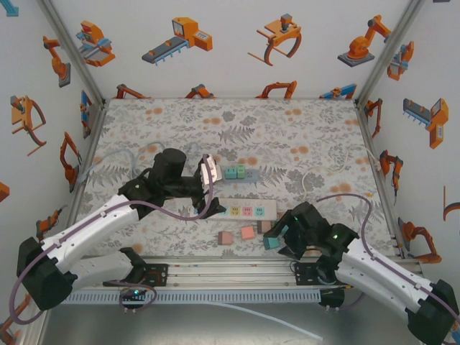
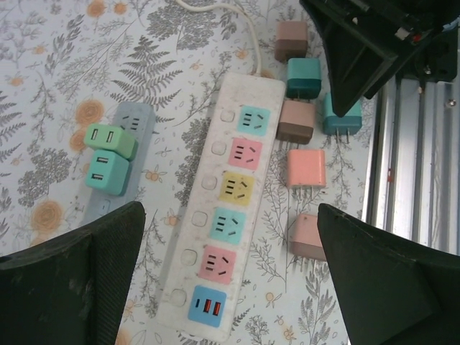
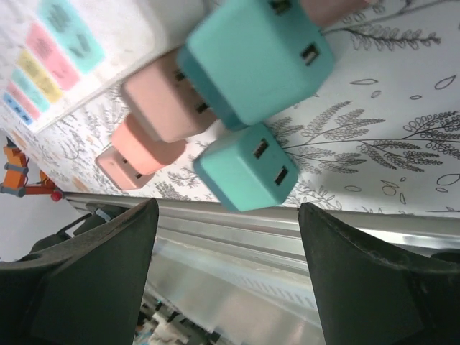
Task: Pull the plug off the socket
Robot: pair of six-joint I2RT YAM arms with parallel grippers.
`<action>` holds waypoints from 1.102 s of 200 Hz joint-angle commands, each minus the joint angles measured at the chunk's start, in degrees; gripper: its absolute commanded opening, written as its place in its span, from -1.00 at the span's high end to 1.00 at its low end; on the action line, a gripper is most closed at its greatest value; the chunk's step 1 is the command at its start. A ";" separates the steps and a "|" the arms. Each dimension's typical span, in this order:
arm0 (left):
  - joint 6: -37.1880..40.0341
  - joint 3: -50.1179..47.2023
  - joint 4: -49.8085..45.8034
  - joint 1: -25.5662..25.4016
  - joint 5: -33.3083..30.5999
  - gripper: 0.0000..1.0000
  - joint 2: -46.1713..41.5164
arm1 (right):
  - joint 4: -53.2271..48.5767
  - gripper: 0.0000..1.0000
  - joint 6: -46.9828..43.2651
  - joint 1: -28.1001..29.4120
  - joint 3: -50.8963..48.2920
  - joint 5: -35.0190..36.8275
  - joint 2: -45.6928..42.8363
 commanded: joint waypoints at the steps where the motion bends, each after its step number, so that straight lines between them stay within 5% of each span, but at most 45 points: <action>1: -2.50 -1.38 3.78 -0.34 -4.52 -0.94 -1.74 | -4.14 -0.43 -9.94 0.31 7.62 8.86 1.59; 39: -10.70 -2.27 9.20 -0.27 -13.05 -0.94 -0.84 | -0.86 -0.50 -34.69 0.22 21.50 23.96 11.47; 89: -25.52 -0.03 12.71 1.03 -23.87 -0.94 3.65 | 22.90 -0.57 -66.55 0.13 26.16 28.25 22.62; 118: -37.47 4.66 8.98 4.32 -30.56 -0.94 8.07 | 38.36 -0.63 -88.40 -1.79 24.82 15.58 29.05; 153: -47.85 10.08 5.09 9.67 -28.73 -0.94 15.20 | 44.05 -0.75 -110.94 -8.49 26.03 -6.36 36.84; 186: -49.55 14.42 3.77 10.55 -26.82 -0.99 22.24 | 40.24 -0.77 -115.61 -17.13 31.77 -26.77 45.13; 220: -52.53 17.13 3.87 11.61 -23.13 -0.82 28.24 | 33.73 -0.78 -120.80 -18.93 38.98 -35.85 55.06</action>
